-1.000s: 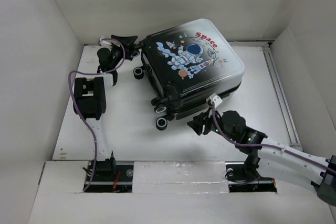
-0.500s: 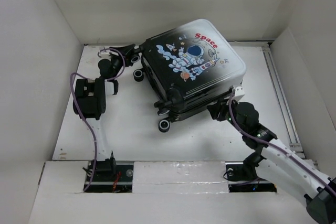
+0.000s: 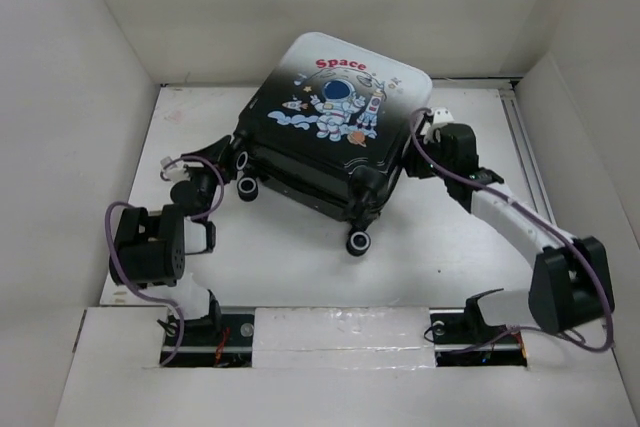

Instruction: Pack the luggage

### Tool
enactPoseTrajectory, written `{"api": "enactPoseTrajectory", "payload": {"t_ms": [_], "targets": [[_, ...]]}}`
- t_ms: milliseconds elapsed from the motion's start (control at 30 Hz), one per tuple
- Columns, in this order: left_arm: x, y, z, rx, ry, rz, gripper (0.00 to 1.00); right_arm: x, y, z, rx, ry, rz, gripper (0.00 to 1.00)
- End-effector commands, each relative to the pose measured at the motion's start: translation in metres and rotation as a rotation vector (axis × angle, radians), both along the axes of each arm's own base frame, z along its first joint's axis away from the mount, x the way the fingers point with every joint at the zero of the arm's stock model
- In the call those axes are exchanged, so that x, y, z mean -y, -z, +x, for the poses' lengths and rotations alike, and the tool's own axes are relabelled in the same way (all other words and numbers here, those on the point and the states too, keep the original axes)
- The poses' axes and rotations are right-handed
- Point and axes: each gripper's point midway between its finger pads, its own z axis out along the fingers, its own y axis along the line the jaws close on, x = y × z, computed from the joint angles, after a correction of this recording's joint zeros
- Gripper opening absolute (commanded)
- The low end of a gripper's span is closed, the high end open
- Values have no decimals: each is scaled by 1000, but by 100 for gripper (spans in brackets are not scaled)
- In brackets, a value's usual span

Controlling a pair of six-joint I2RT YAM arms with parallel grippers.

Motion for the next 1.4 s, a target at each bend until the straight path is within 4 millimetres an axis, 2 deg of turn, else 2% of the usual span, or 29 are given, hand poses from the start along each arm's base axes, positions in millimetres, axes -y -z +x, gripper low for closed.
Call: {"api": "enactPoseTrajectory", "payload": {"t_ms": [0, 33, 133, 167, 233, 267, 300, 333, 367, 400, 433, 467, 500, 533, 567, 600, 667, 767, 800, 867, 900, 967, 1000, 1100, 1133, 1200, 1233, 1333, 1367], "targets": [[52, -43, -78, 328, 202, 142, 0, -60, -82, 31, 218, -274, 171, 41], [54, -43, -85, 337, 210, 162, 0, -67, -90, 32, 223, -305, 195, 39], [58, -40, -106, 330, 225, 183, 0, -66, -93, 26, 230, -303, 204, 36], [60, -40, -111, 335, 231, 206, 0, -60, -72, 17, 198, -284, 192, 36], [61, -40, -117, 330, 236, 242, 0, -50, -82, -2, 252, -245, 226, 36], [61, -38, -117, 314, 234, 261, 0, -40, -47, -17, 197, -204, 214, 36], [59, -39, -115, 317, 217, 297, 0, -33, -56, -30, 241, -187, 230, 36], [59, -58, -123, 380, 204, 327, 0, -29, -49, -38, 238, -167, 243, 36], [56, -50, -116, 317, 188, 341, 0, -19, -41, -43, 239, -128, 241, 36], [53, -54, -116, 316, 169, 361, 0, -15, -15, -56, 207, -124, 234, 36], [51, -67, -114, 335, 147, 379, 0, -14, -21, -67, 242, -133, 254, 36], [49, -74, -119, 336, 130, 425, 0, -9, -17, -71, 256, -124, 255, 34], [44, -82, -118, 335, 96, 446, 0, -6, -2, -80, 253, -124, 255, 31], [42, -98, -118, 353, 75, 463, 0, -7, -2, -84, 272, -137, 263, 24], [40, -103, -122, 341, 63, 477, 0, -9, -8, -90, 304, -158, 275, 22], [36, -108, -122, 344, 37, 506, 0, -9, -2, -94, 308, -168, 279, 22], [36, -120, -122, 345, 34, 526, 0, -8, 1, -97, 329, -170, 283, 22], [37, -124, -122, 346, 42, 536, 0, -6, -1, -95, 367, -161, 288, 37], [37, -122, -120, 337, 45, 536, 0, -8, 3, -96, 365, -183, 265, 39], [39, -121, -120, 334, 60, 525, 0, -13, -12, -92, 405, -220, 255, 46], [39, -121, -118, 337, 59, 525, 0, -12, -9, -87, 411, -233, 210, 47], [43, -126, -119, 351, 79, 518, 0, -8, -15, -78, 422, -217, 182, 48], [43, -128, -117, 352, 79, 518, 0, -8, -4, -75, 391, -219, 167, 48], [44, -138, -117, 371, 85, 520, 0, -12, -12, -66, 414, -264, 174, 49], [46, -143, -119, 382, 94, 513, 0, -10, -2, -61, 385, -270, 163, 51], [46, -146, -119, 381, 95, 513, 0, -14, -5, -58, 408, -316, 169, 51], [46, -150, -119, 390, 92, 513, 0, -14, 5, -54, 383, -315, 168, 51], [47, -148, -119, 378, 102, 534, 0, -20, 0, -52, 412, -376, 188, 51], [47, -153, -119, 388, 100, 535, 0, -20, 2, -50, 405, -376, 196, 46]]}}
